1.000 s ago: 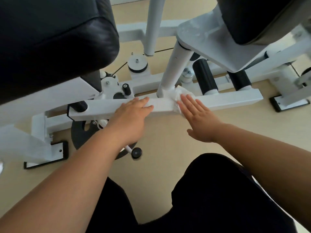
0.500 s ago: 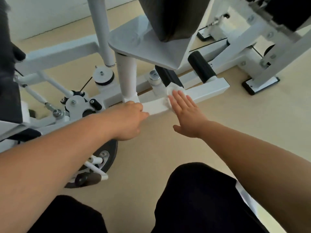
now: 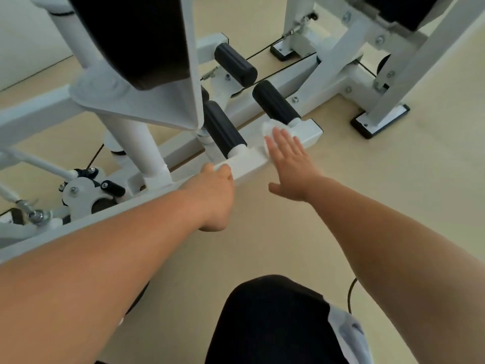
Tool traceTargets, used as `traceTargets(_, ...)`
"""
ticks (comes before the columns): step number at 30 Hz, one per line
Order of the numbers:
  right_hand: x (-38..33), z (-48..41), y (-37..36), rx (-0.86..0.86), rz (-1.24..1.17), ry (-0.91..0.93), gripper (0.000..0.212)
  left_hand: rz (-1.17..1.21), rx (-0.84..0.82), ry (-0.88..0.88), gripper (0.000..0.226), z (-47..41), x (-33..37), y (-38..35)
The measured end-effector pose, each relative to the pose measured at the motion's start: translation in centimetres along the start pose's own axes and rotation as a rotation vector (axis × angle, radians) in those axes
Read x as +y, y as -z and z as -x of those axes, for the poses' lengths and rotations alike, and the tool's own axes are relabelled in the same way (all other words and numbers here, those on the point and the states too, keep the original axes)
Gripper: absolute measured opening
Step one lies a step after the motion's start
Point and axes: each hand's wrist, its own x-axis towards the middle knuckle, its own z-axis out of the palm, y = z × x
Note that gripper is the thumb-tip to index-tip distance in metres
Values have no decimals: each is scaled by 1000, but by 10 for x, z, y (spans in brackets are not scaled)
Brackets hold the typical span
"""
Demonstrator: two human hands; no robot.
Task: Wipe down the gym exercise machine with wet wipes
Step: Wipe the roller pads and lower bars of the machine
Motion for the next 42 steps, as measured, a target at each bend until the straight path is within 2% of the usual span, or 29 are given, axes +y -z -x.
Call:
traceTargets(3,26,-8,2,-9,-110,-244,121,33,18,2,48,-3,-6,-2)
traceTargets(5,22,-12,2,-14,-149,-277,122,51,16,0,49,-4,-7,1)
traceTargets(6,14,-12,1,-6,-137,-233,122,62,17,-3,49,-4,-8,2)
traceTargets(9,-13,-2,-6,29,-51,57,124,67,32,-9,47,-4,-11,4)
traceTargets(12,1,0,-6,-18,-8,241,119,62,38,-21,49,-5,-12,1)
traceTargets(14,27,-11,1,-30,-13,159,116,65,39,-30,51,-5,-12,1)
traceTargets(18,55,-30,7,-12,-210,-225,96,64,39,-48,55,-4,-16,0)
traceTargets(20,38,-29,2,17,-215,-242,97,58,41,-52,55,-4,-16,-1)
traceTargets(22,11,-21,-2,30,-183,-117,102,56,32,-45,54,-5,-15,-1)
traceTargets(25,-22,1,-6,25,-100,189,103,57,24,-45,53,-5,-15,-1)
traceTargets(27,-19,4,-9,21,-56,323,101,64,23,-63,56,-6,-18,-2)
traceTargets(28,-9,1,-9,26,-35,334,101,68,18,-69,58,-6,-19,-2)
traceTargets(30,15,-11,-4,46,-73,188,102,68,13,-73,57,-6,-20,-2)
traceTargets(32,40,-21,1,52,-207,-81,102,63,15,-72,56,-6,-21,-2)
traceTargets(35,30,-24,0,83,-398,-337,98,62,13,-85,55,-7,-23,-2)
traceTargets(42,-91,8,-18,164,-580,-272,103,67,33,-92,64,-5,-22,-2)
